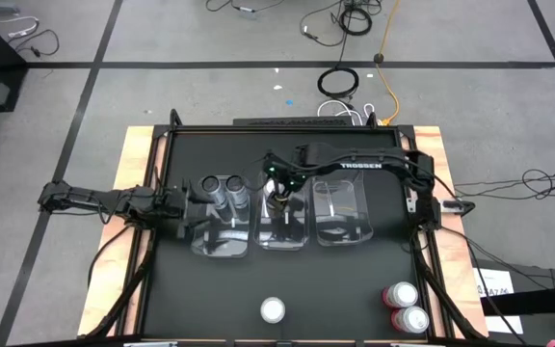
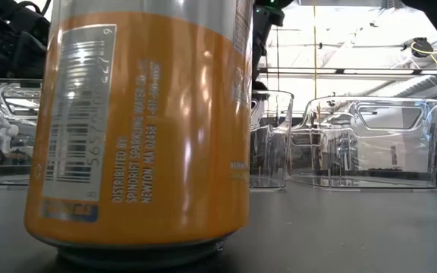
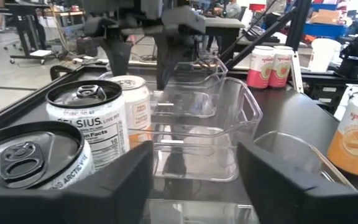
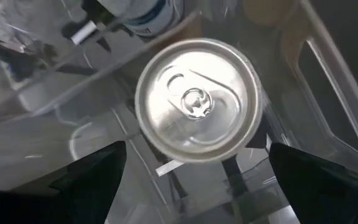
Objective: Sort soda cans
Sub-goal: Put the orange soda can into the middle transparent bin
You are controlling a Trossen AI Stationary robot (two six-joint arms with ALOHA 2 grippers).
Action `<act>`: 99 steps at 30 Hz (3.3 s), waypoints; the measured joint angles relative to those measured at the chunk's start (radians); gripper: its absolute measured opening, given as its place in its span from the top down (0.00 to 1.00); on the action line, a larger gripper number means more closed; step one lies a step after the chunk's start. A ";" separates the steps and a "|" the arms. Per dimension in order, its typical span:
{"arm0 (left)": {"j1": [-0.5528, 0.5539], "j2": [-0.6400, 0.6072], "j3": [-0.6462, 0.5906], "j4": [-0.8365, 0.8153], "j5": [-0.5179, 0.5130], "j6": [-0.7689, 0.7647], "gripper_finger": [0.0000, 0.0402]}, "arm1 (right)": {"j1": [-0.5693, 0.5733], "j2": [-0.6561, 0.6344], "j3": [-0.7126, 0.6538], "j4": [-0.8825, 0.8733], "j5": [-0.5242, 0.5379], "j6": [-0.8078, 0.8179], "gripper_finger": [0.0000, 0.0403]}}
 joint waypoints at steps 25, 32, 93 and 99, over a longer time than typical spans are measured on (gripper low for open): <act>0.000 0.000 0.000 -0.010 0.016 -0.003 0.89 | 0.149 -0.096 0.000 -0.052 0.005 0.060 0.03; 0.000 0.000 0.001 -0.011 0.012 -0.004 0.88 | 0.249 -0.122 0.000 -0.044 0.007 0.114 0.03; 0.000 0.000 0.001 -0.012 0.009 -0.004 0.88 | 0.772 0.029 0.000 0.396 0.415 0.420 0.03; 0.000 0.000 0.001 -0.011 0.009 -0.005 0.88 | 0.756 0.082 0.000 0.407 0.339 0.410 0.03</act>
